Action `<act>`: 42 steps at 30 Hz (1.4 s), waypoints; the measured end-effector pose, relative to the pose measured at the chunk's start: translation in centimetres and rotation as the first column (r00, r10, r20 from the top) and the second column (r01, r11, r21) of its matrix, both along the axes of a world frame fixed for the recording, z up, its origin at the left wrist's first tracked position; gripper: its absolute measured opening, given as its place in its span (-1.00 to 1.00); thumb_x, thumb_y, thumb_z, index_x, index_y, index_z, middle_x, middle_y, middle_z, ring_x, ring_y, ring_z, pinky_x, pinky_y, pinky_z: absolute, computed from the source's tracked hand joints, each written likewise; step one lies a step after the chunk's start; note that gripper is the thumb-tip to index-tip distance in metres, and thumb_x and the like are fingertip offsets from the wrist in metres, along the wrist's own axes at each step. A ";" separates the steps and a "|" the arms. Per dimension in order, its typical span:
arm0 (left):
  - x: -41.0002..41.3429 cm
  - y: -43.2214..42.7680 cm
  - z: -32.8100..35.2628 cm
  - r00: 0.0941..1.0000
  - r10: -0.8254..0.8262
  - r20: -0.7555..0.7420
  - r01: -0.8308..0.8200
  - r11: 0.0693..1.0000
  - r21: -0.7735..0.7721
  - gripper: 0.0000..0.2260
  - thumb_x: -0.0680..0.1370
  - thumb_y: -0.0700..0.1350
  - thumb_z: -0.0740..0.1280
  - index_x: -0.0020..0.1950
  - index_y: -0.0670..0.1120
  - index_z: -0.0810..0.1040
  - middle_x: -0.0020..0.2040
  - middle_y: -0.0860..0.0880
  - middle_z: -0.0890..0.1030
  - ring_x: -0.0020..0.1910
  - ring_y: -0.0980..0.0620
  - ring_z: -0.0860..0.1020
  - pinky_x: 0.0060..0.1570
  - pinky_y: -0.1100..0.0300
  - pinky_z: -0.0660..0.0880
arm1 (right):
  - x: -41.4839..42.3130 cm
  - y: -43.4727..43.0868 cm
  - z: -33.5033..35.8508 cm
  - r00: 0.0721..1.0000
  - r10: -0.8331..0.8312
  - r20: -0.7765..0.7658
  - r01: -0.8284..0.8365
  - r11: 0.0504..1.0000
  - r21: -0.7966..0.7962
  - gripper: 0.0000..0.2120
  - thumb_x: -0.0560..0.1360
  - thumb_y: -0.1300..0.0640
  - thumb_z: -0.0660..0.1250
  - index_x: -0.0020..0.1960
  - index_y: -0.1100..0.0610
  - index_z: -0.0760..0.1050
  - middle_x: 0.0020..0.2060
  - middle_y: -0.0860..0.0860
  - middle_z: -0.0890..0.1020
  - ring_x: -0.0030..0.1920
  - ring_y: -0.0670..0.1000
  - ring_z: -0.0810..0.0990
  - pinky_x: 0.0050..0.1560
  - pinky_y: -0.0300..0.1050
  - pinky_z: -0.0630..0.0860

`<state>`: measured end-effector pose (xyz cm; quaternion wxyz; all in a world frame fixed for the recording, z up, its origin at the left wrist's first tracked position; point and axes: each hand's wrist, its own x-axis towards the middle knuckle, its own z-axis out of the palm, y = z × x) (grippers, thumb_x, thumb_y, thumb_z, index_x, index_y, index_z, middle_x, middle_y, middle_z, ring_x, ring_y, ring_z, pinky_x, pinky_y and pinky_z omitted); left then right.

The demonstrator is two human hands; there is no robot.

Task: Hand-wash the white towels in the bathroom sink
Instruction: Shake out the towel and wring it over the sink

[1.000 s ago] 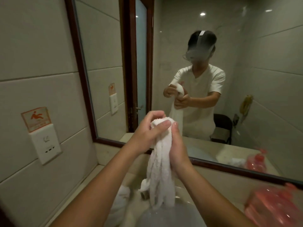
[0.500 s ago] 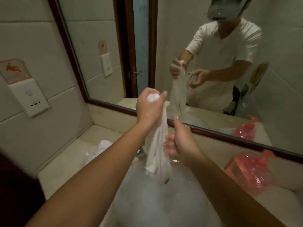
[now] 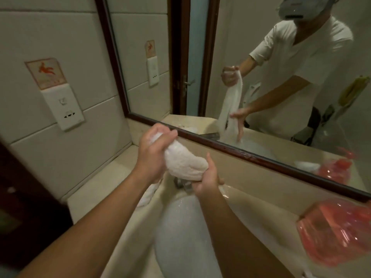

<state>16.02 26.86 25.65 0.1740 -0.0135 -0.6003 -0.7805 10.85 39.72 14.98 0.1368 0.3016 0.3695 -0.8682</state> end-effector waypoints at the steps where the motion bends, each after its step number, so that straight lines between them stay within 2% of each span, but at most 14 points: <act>1: 0.3 -1.3 -0.9 1.000 -0.028 0.002 0.028 0.998 0.050 -0.85 0.34 -0.02 0.49 -0.29 -0.01 0.55 -0.26 -0.17 0.49 -0.27 -0.10 0.50 -0.20 0.04 0.43 | -0.7 -0.3 -1.9 0.999 -0.031 0.028 0.032 0.998 -0.046 0.12 0.20 -0.17 0.75 0.58 -0.07 0.22 0.20 0.28 0.67 0.06 0.38 0.74 0.05 0.43 0.65; 5: 0.9 -5.1 -3.3 0.996 -0.093 -0.008 0.093 0.974 0.205 -0.87 0.31 -0.07 0.44 -0.33 -0.05 0.51 -0.33 -0.11 0.51 -0.33 -0.06 0.46 -0.23 0.07 0.40 | -2.5 0.1 -5.4 0.993 -0.108 0.045 0.109 0.994 -0.019 0.17 0.14 -0.23 0.74 0.55 0.20 0.32 0.24 0.30 0.64 0.10 0.34 0.71 0.05 0.31 0.68; 8: 0.6 -7.1 -4.4 0.997 -0.061 0.043 0.055 0.990 0.127 -0.85 0.32 -0.03 0.44 -0.29 -0.06 0.53 -0.29 -0.16 0.53 -0.29 -0.10 0.50 -0.17 0.00 0.41 | -4.0 0.2 -5.5 0.997 -0.071 -0.012 0.072 0.997 0.010 -0.43 0.45 0.07 0.59 0.38 0.26 0.55 0.10 0.25 0.73 0.06 0.30 0.73 0.14 0.33 0.65; 11: 0.0 -7.0 -4.5 0.996 0.042 0.082 -0.035 0.996 -0.079 -0.85 0.39 0.03 0.46 -0.18 -0.04 0.61 -0.18 -0.20 0.65 -0.18 -0.20 0.63 -0.08 -0.13 0.55 | -3.0 0.2 -1.4 0.972 0.008 -0.234 0.028 0.988 0.154 -0.58 0.44 0.30 0.51 0.28 0.25 0.58 0.05 0.25 0.72 -0.01 0.28 0.74 0.09 0.27 0.67; 15: -1.6 -4.6 -4.1 0.994 0.097 0.056 -0.077 0.954 -0.290 -0.75 0.50 0.17 0.43 0.17 0.25 0.64 0.12 0.03 0.72 0.17 0.03 0.67 0.18 -0.02 0.60 | -2.2 0.4 3.3 0.806 0.267 -0.528 -0.157 0.957 0.243 -0.38 0.34 0.36 0.45 0.39 0.22 0.47 0.16 0.33 0.63 0.14 0.39 0.67 0.10 0.38 0.63; 19: -3.0 -1.7 -2.4 1.000 0.004 -0.001 -0.005 0.950 -0.312 -0.70 0.62 0.08 0.35 0.36 0.23 0.58 0.24 0.15 0.66 0.23 0.25 0.60 0.12 0.26 0.57 | -1.2 0.4 7.1 0.624 0.457 -0.634 -0.284 0.888 0.361 -0.42 0.36 0.43 0.35 0.37 0.18 0.49 0.25 0.37 0.62 0.25 0.44 0.64 0.23 0.48 0.56; 22: -3.6 0.0 -1.8 0.998 -0.016 -0.068 -0.008 0.939 -0.344 -0.69 0.60 0.08 0.31 0.34 0.15 0.62 0.23 0.16 0.67 0.25 0.18 0.61 0.20 0.17 0.58 | -0.4 1.3 9.3 0.578 0.497 -0.647 -0.244 0.862 0.444 -0.54 0.44 0.33 0.37 0.32 0.09 0.52 0.17 0.25 0.68 0.18 0.32 0.70 0.10 0.29 0.66; 26: -3.8 2.4 -1.7 0.991 -0.054 -0.120 -0.006 0.892 -0.452 -0.63 0.57 0.19 0.30 0.37 0.20 0.55 0.27 0.25 0.61 0.29 0.28 0.55 0.13 0.45 0.48 | 0.0 3.4 10.2 0.659 0.486 -0.574 -0.071 0.800 0.596 -0.65 0.52 0.22 0.43 0.28 0.06 0.51 0.10 0.18 0.72 0.08 0.21 0.75 0.01 0.17 0.71; 29: -4.2 4.2 -1.3 0.984 -0.137 -0.115 0.069 0.886 -0.459 -0.40 0.44 0.31 0.33 0.48 0.28 0.41 0.49 0.31 0.43 0.42 0.34 0.43 0.21 0.49 0.43 | -0.2 4.9 10.7 0.686 0.501 -0.527 -0.058 0.761 0.647 -0.29 0.39 -0.16 0.44 0.50 -0.04 0.38 0.29 0.18 0.64 0.21 0.20 0.71 0.20 0.33 0.65; 31: -4.7 5.2 -0.8 0.969 -0.241 -0.051 0.202 0.896 -0.395 -0.32 0.33 0.30 0.44 0.45 0.28 0.42 0.58 0.19 0.37 0.44 0.24 0.46 0.25 0.33 0.52 | -0.3 6.0 11.9 0.659 0.564 -0.498 -0.173 0.758 0.628 -0.02 0.34 -0.55 0.41 0.62 -0.13 0.25 0.48 0.06 0.52 0.35 0.08 0.63 0.36 0.25 0.57; 33: -4.8 6.6 -0.3 0.959 -0.282 0.027 0.278 0.917 -0.287 -0.47 0.33 0.14 0.56 0.27 0.11 0.54 0.30 0.12 0.65 0.21 0.09 0.65 0.03 0.26 0.62 | -0.1 7.1 13.2 0.619 0.637 -0.460 -0.253 0.716 0.651 -0.02 0.29 -0.67 0.10 0.60 -0.22 0.21 0.38 -0.14 0.51 0.24 -0.14 0.66 0.30 -0.03 0.60; 35: -4.8 8.2 0.2 0.977 -0.204 0.069 0.214 0.950 -0.228 -0.70 0.44 -0.12 0.61 0.01 -0.08 0.53 -0.12 0.08 0.73 -0.08 0.04 0.72 -0.19 0.22 0.64 | -0.4 8.8 13.5 0.649 0.632 -0.424 -0.292 0.721 0.628 0.11 0.27 -0.65 0.02 0.70 -0.14 0.04 0.50 -0.01 0.41 0.39 -0.01 0.59 0.34 0.01 0.57; 39: -5.3 10.8 0.1 0.988 -0.132 0.079 0.144 0.973 -0.179 -0.78 0.48 -0.23 0.57 -0.12 -0.15 0.52 -0.25 -0.09 0.64 -0.23 -0.10 0.68 -0.24 0.00 0.62 | -0.1 12.7 9.7 0.706 0.551 -0.446 -0.173 0.744 0.645 0.19 0.22 -0.63 0.36 0.68 -0.15 0.04 0.56 0.11 0.37 0.41 0.11 0.55 0.14 -0.05 0.68; 42: -6.6 12.1 -0.7 0.972 -0.145 0.187 0.136 0.989 0.060 -0.83 0.51 -0.23 0.52 -0.01 -0.07 0.57 -0.15 -0.06 0.67 -0.22 -0.01 0.70 -0.21 0.03 0.66 | 1.1 14.9 5.8 0.673 0.595 -0.439 -0.195 0.715 0.671 0.01 0.25 -0.29 0.68 0.55 0.07 0.40 0.44 0.29 0.53 0.40 0.31 0.57 0.37 0.33 0.55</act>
